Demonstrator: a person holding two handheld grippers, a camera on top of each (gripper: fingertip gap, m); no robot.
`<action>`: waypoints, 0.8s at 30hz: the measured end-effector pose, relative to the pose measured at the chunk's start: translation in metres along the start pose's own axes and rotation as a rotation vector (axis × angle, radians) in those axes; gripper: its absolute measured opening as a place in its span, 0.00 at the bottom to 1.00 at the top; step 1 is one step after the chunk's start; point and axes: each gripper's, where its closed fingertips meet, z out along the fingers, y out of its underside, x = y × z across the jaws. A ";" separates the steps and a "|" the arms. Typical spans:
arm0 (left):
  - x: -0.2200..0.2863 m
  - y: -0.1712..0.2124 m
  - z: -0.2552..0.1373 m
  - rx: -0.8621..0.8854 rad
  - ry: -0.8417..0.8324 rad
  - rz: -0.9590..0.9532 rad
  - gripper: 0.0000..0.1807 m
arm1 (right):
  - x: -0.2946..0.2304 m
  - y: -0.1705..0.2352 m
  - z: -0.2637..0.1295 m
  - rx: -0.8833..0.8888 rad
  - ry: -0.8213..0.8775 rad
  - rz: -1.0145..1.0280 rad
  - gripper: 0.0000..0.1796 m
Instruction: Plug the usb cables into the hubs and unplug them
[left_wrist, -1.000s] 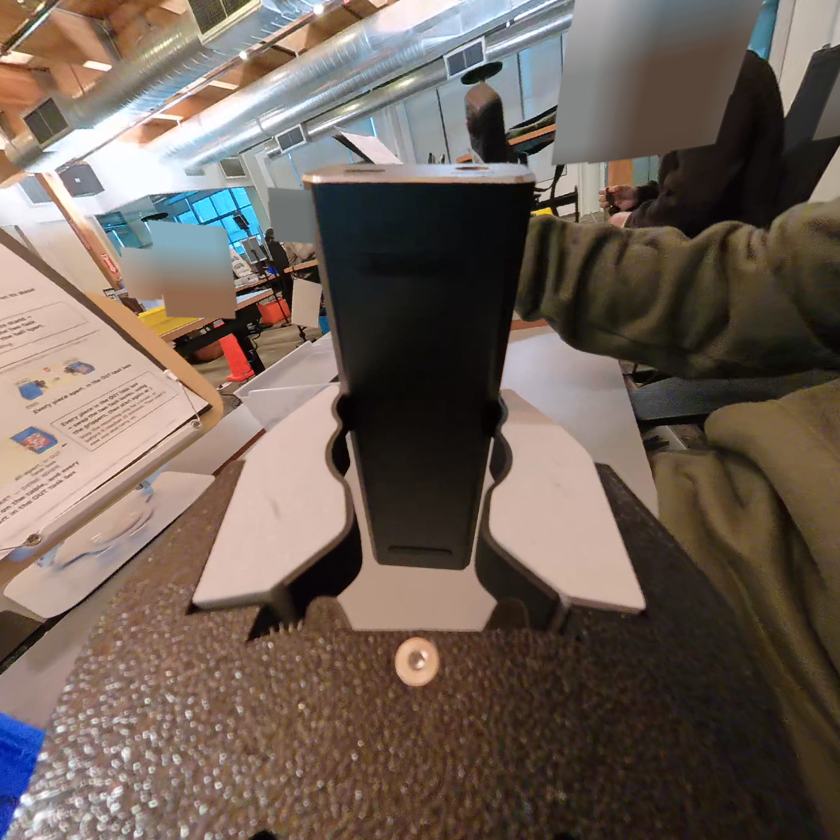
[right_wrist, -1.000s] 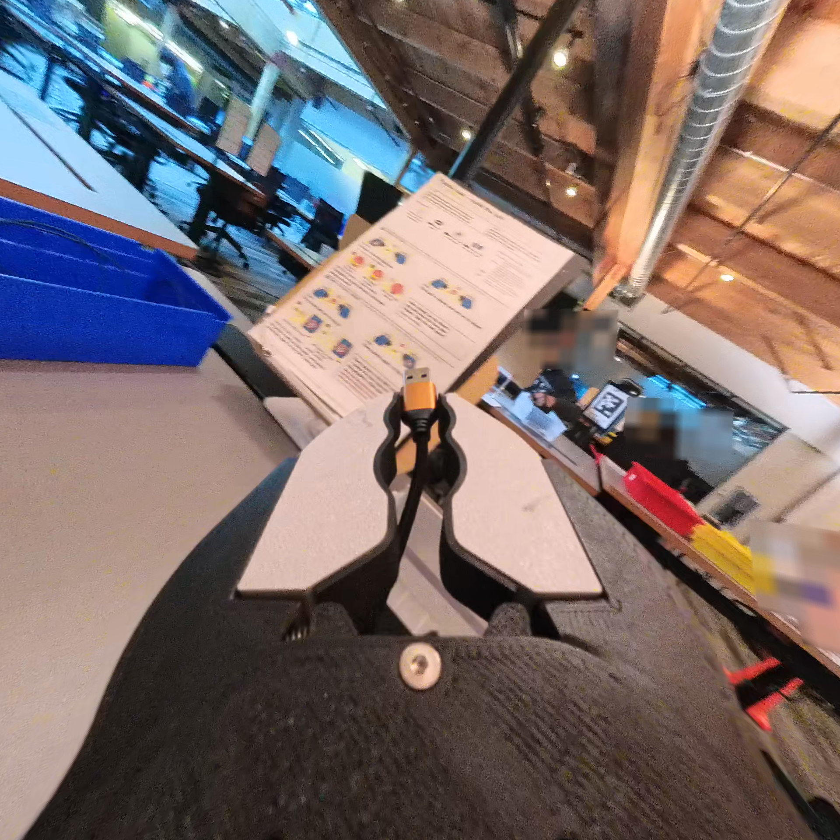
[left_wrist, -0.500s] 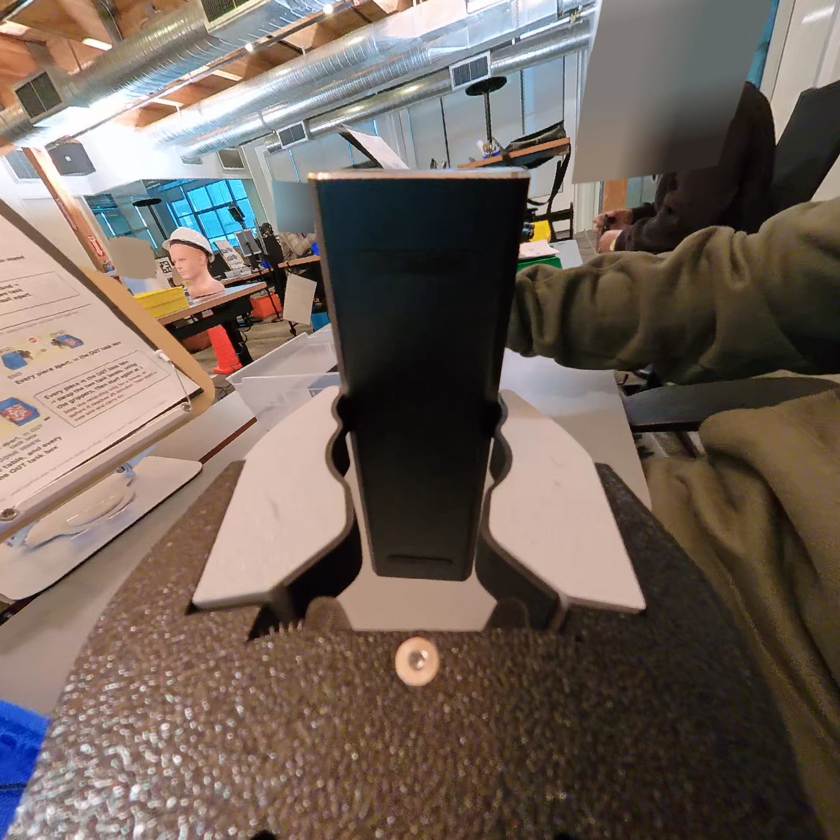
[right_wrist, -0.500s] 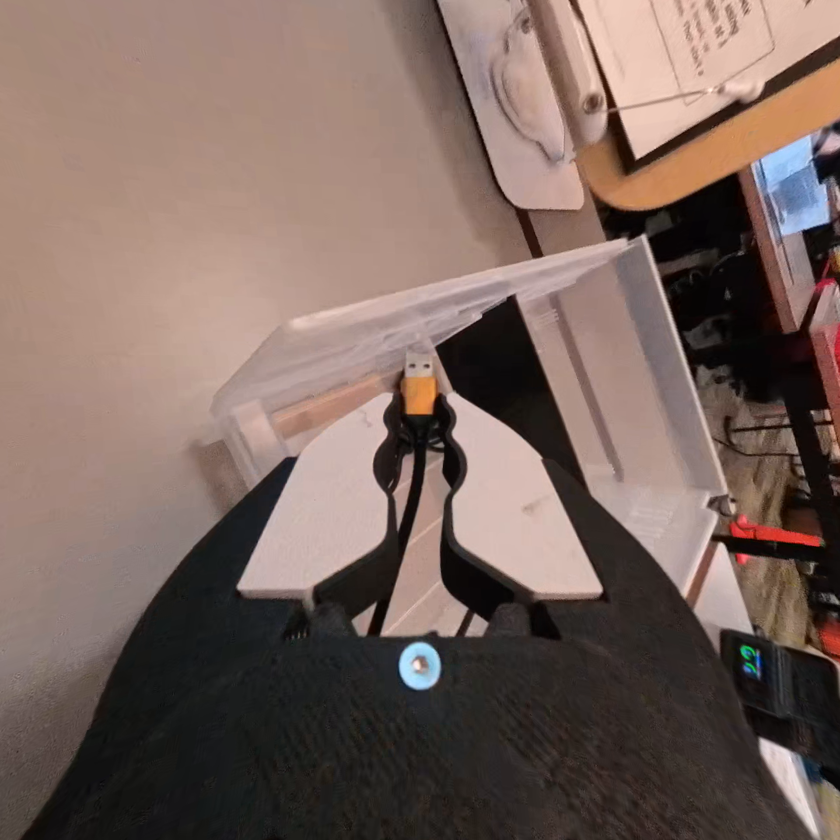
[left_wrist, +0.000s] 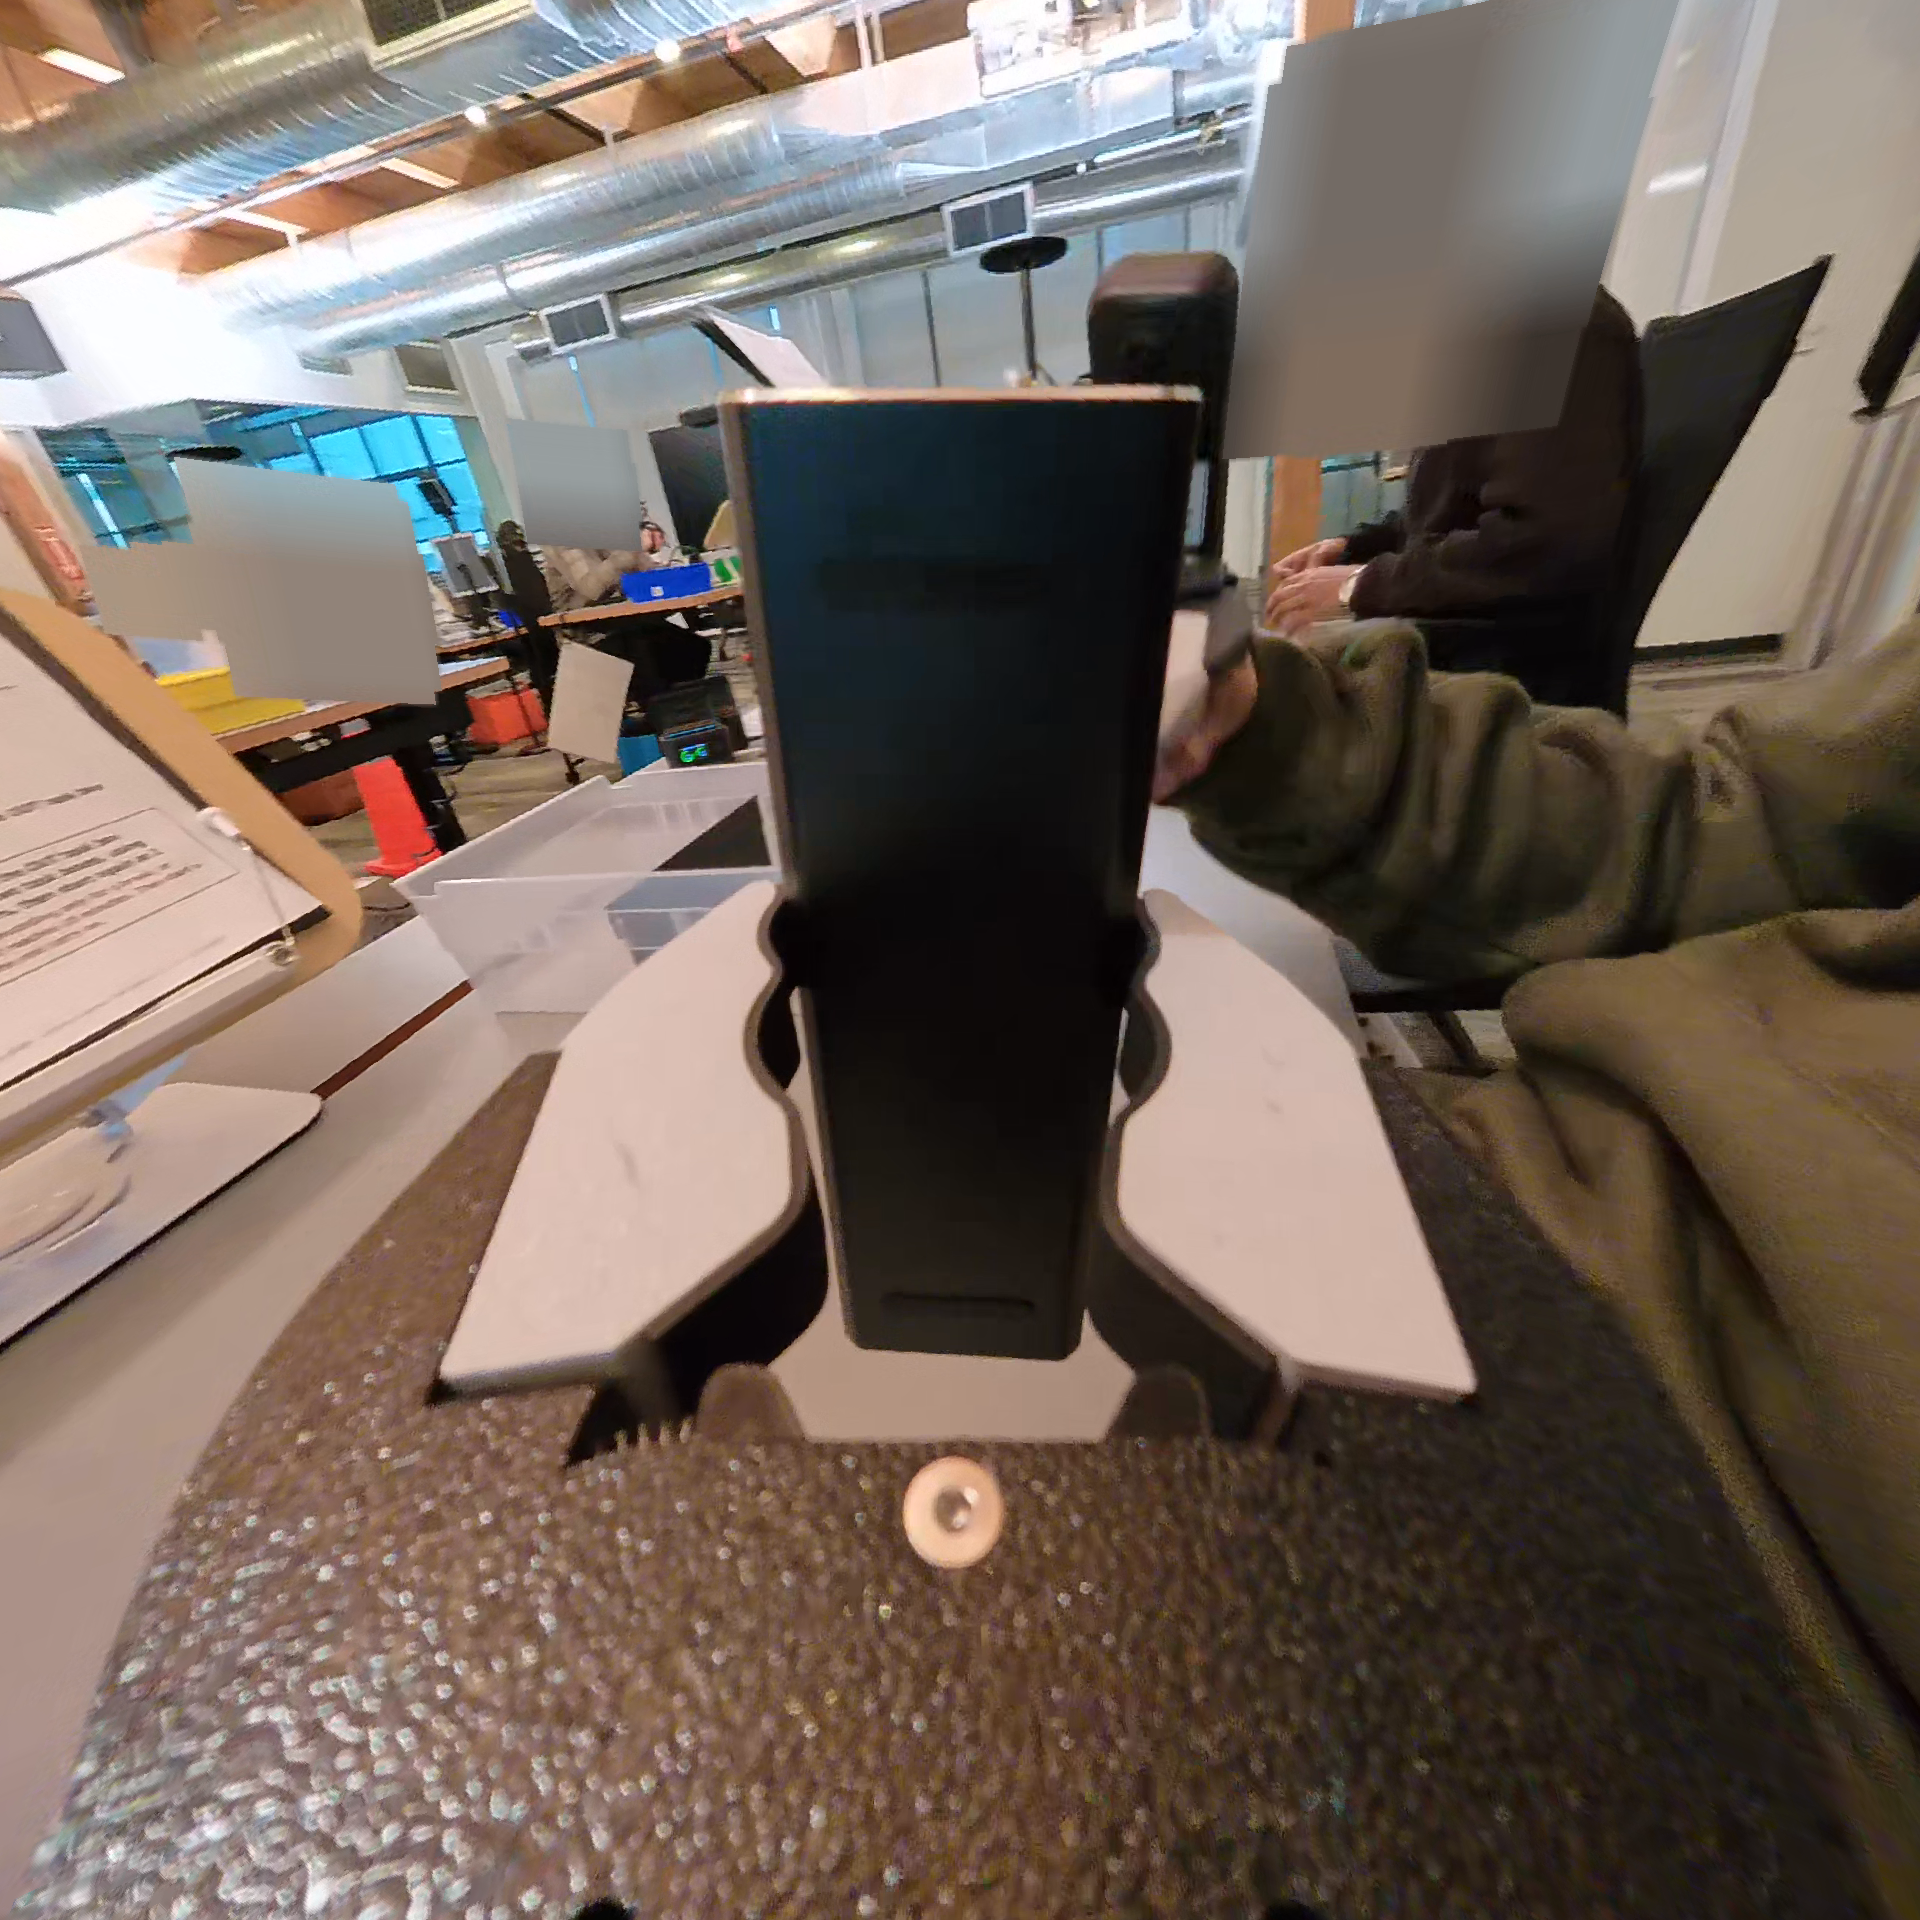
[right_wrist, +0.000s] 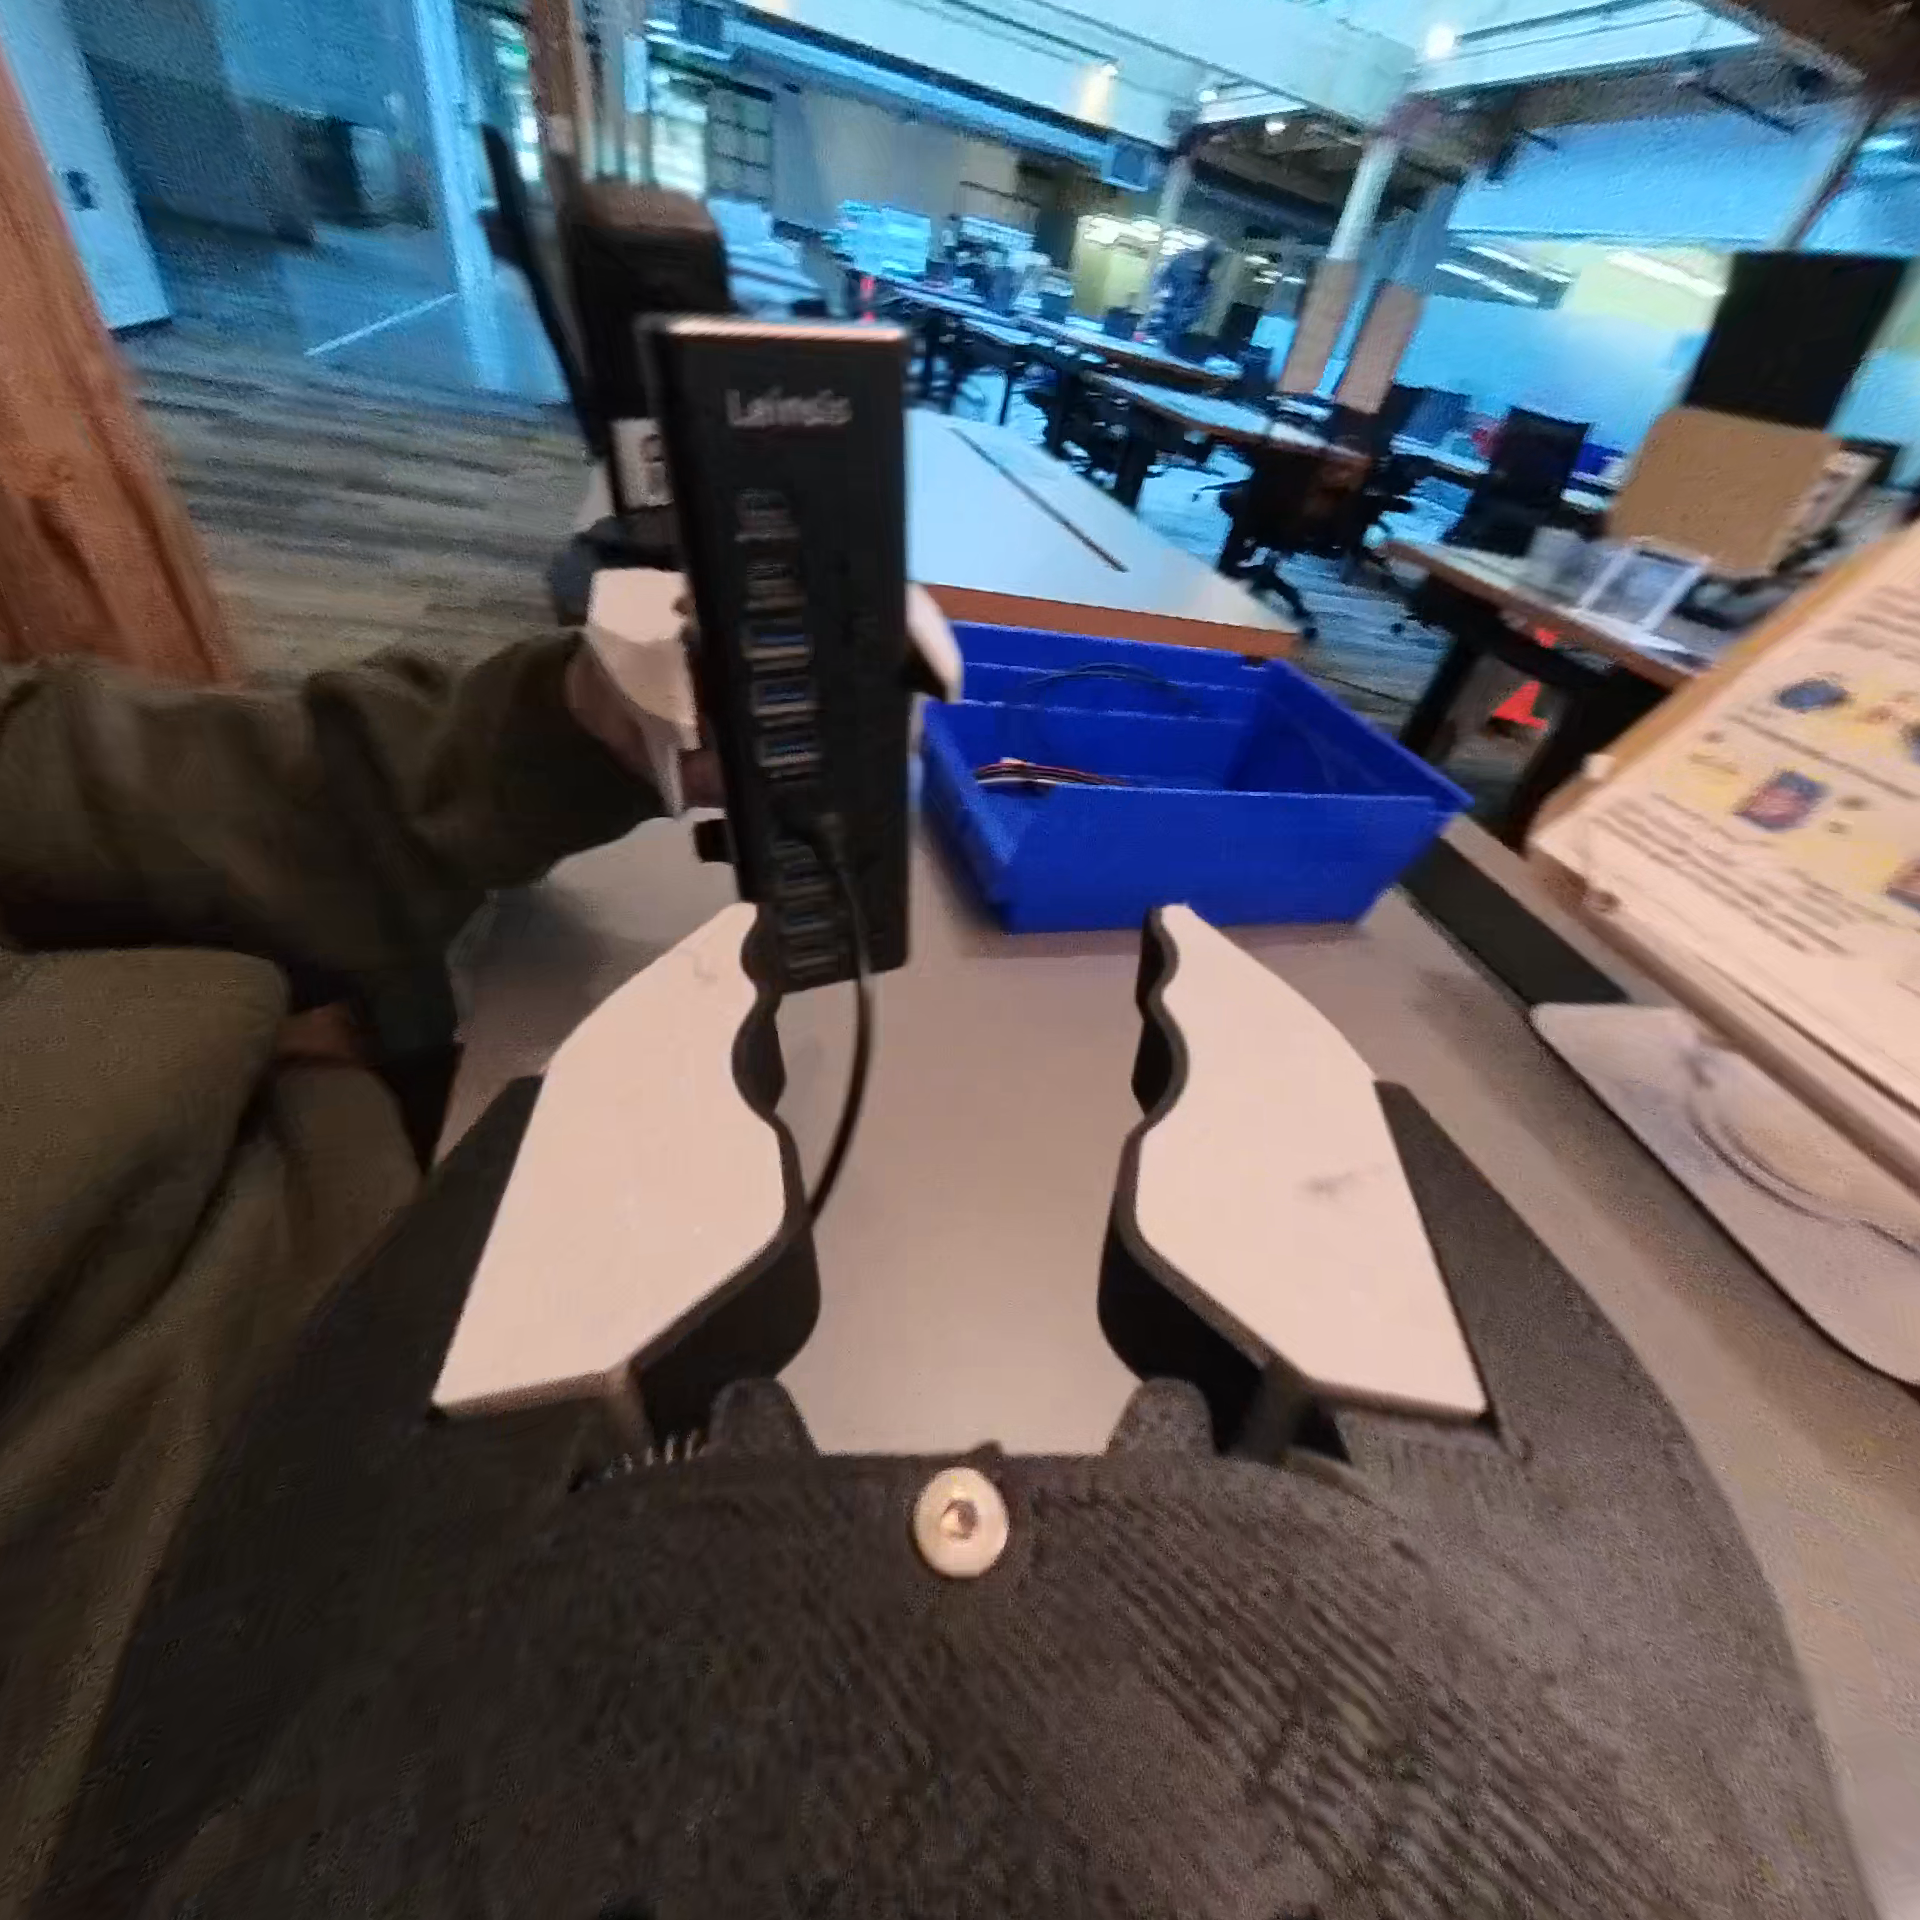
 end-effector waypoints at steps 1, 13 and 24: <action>0.003 -0.001 0.002 0.003 0.013 0.003 0.33 | -0.015 0.003 0.012 -0.002 -0.056 -0.009 0.35; 0.021 0.004 0.018 0.015 0.106 0.013 0.33 | -0.054 0.019 0.050 0.011 -0.169 -0.076 0.15; 0.020 -0.004 0.015 0.083 0.117 -0.019 0.33 | -0.050 0.012 0.045 0.104 -0.179 0.057 0.09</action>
